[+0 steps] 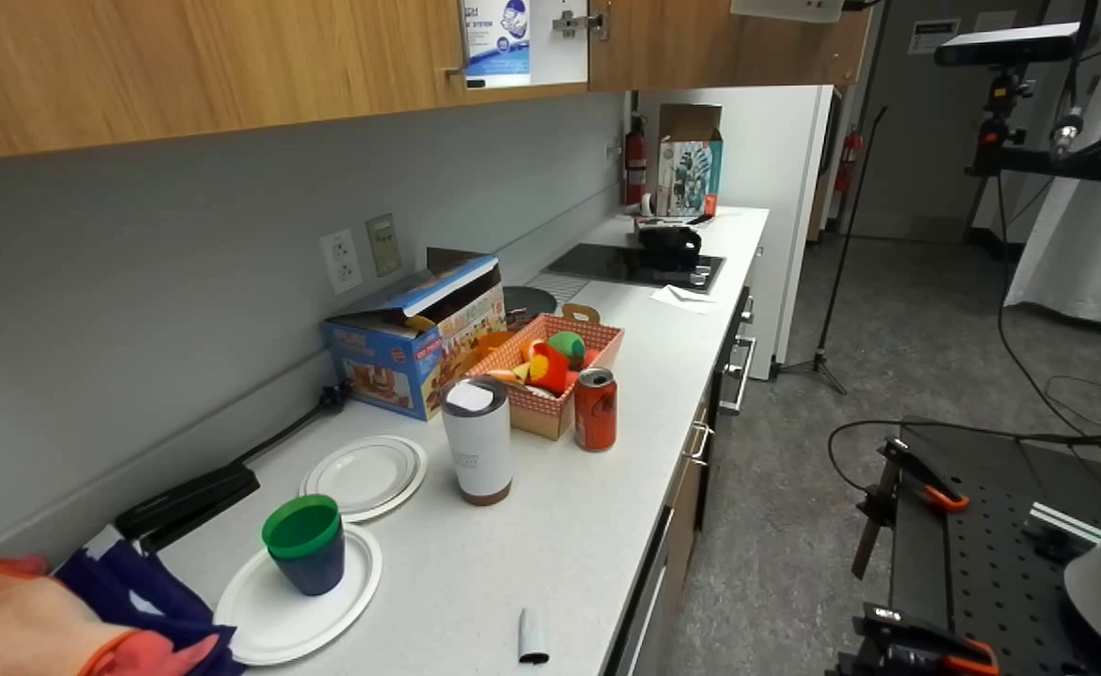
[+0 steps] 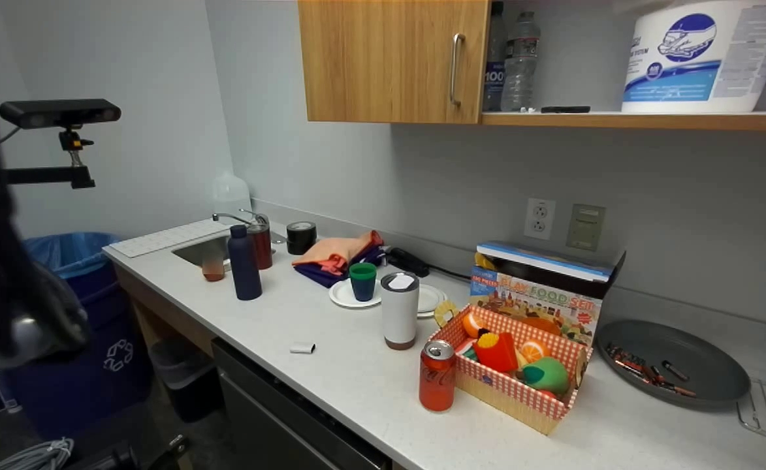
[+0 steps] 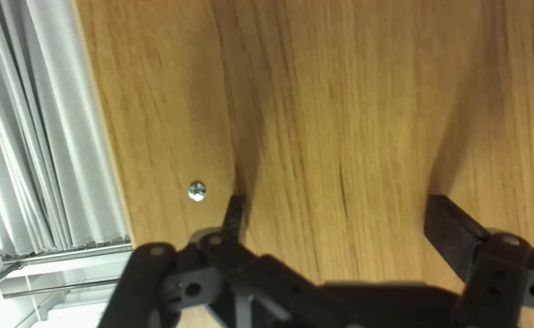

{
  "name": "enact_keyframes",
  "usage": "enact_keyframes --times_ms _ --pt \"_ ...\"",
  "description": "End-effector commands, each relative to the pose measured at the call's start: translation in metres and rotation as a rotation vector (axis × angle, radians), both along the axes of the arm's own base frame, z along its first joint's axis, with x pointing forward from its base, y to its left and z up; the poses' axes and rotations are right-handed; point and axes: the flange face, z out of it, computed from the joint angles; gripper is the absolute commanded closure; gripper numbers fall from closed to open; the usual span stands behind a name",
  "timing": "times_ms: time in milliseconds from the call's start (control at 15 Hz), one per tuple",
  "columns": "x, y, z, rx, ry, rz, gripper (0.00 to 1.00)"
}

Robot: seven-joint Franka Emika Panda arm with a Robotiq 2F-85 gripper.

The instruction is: Open the cupboard door

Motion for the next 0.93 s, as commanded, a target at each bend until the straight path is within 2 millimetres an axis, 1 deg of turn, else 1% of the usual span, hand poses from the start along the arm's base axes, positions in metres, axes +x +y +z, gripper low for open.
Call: enact_keyframes --times_ms 0,133,267,533,867 --pt "0.013 -0.004 -0.002 -0.03 -0.046 -0.023 0.0" --pt "0.014 0.004 -0.002 0.07 -0.051 0.017 0.0" --pt "0.014 0.014 0.006 0.2 -0.086 0.079 0.0" --pt "0.013 0.031 0.033 0.401 -0.123 0.215 0.0" --pt "0.014 0.043 0.05 0.579 -0.136 0.377 0.0"
